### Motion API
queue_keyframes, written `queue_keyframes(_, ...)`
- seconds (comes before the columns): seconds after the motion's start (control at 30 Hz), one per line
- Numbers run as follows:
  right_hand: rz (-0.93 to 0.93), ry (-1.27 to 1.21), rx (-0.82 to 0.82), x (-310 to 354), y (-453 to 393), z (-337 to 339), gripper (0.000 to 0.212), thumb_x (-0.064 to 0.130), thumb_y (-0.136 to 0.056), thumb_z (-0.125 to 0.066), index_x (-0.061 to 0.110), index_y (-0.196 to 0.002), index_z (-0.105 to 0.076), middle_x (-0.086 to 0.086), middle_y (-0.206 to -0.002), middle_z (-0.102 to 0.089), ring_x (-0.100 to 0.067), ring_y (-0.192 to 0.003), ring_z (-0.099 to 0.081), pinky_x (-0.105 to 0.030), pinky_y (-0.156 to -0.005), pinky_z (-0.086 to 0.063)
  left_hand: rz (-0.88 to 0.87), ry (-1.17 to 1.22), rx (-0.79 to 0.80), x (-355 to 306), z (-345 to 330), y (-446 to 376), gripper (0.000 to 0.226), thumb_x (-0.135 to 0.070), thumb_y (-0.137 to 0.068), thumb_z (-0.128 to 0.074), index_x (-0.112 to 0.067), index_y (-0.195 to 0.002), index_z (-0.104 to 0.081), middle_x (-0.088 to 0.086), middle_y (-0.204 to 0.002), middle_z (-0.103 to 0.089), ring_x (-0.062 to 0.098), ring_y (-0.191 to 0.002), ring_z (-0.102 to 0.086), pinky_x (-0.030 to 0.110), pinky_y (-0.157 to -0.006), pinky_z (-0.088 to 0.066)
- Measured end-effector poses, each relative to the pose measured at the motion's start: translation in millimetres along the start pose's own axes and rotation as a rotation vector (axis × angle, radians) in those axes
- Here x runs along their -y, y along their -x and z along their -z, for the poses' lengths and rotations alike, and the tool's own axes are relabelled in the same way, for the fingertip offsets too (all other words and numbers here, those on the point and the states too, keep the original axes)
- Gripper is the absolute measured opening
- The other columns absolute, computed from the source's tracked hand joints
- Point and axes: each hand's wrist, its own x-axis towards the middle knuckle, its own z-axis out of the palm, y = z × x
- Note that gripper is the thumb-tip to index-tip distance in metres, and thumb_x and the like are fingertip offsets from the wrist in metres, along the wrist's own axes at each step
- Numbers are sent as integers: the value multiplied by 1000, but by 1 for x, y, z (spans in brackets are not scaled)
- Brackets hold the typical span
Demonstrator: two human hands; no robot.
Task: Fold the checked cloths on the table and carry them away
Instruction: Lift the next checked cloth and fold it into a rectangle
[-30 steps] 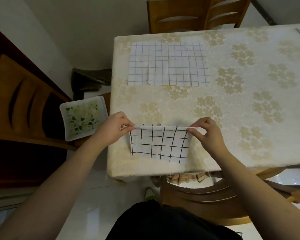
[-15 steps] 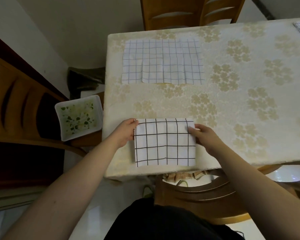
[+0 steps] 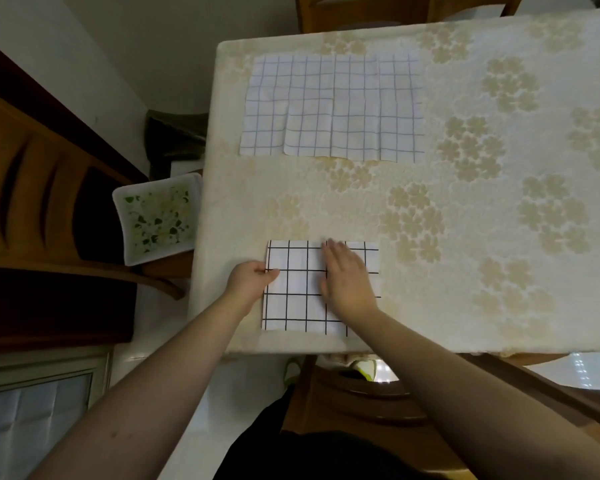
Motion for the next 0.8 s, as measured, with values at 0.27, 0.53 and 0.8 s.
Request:
queue_keyframes(0.27,-17,195,239,29,-4,-42,64,48,-101,-7,15,-155,7,-3,-163,12,-19,-150,13,-38,-121,8,-46,-151,-26,8,2,-7,38,-23,-84,-76,-4,-114,-64,10,-104,-66,25,-97,-64,40,-92,-53)
queue_keyframes(0.53,-184,256,172,-35,26,-16,69,56,-100,-8,19,-155,7,0,-163,14,-16,-149,17,-37,-121,8,-4,-20,-19,13,2,0,32,-16,-88,-72,-5,-117,-62,6,-102,-61,21,-92,-59,36,-85,-51)
queue_keyframes(0.8,-296,202,114,-56,44,5,71,57,-97,-4,19,-155,4,1,-164,8,-12,-149,13,-33,-121,9,97,157,28,21,7,5,28,-20,-92,-67,-5,-115,-65,13,-111,-68,29,-102,-66,37,-81,-58)
